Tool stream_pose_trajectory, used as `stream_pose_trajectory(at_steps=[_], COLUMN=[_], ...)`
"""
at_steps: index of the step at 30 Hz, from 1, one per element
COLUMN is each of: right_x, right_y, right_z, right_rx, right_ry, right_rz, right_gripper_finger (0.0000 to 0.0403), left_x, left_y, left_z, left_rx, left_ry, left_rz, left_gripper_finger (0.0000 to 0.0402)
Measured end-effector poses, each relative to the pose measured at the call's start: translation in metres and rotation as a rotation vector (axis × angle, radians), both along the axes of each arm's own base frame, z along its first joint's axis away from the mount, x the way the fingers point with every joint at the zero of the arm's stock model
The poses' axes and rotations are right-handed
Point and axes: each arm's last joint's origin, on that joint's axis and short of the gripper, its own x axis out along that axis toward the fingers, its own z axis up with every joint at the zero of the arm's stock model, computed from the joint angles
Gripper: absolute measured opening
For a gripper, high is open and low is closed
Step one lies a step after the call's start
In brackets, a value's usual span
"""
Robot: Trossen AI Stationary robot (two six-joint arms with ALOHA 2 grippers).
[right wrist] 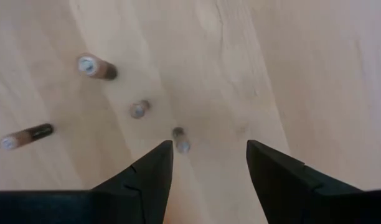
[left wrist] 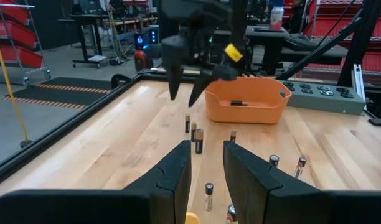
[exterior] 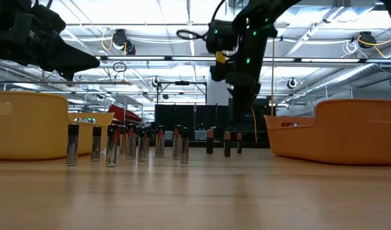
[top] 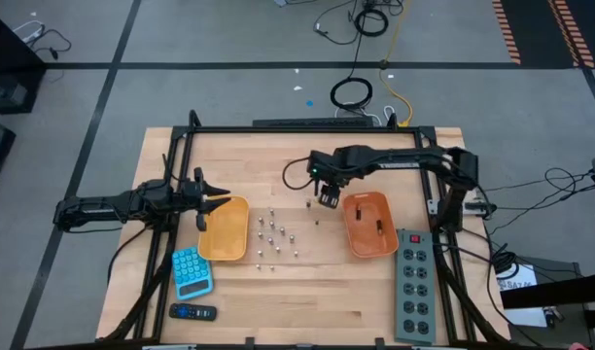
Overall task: Sort batteries
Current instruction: Put the black battery into the orange bin
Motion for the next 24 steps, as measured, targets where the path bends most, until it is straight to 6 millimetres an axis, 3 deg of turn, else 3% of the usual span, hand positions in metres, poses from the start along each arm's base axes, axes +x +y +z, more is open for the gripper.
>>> stream_pose_trajectory(at_steps=[17,20,24], right_x=[0.011,0.011,0.011], right_y=[-0.005,-0.005,-0.005], right_z=[-0.044,-0.047,-0.048], right_rx=[0.077,0.079,0.081], right_ry=[0.099,0.108,0.115], right_rz=[0.029,0.029,0.029], right_gripper_finger=[0.0193,0.0172,0.0111], left_x=[0.0,0.0,0.0], left_y=[0.0,0.0,0.0], left_z=[0.0,-0.001,-0.001], left_rx=[0.017,0.017,0.017], left_ry=[0.007,0.009,0.009], left_rz=[-0.002,-0.002,-0.002], left_gripper_finger=[0.0102,0.0102,0.0102])
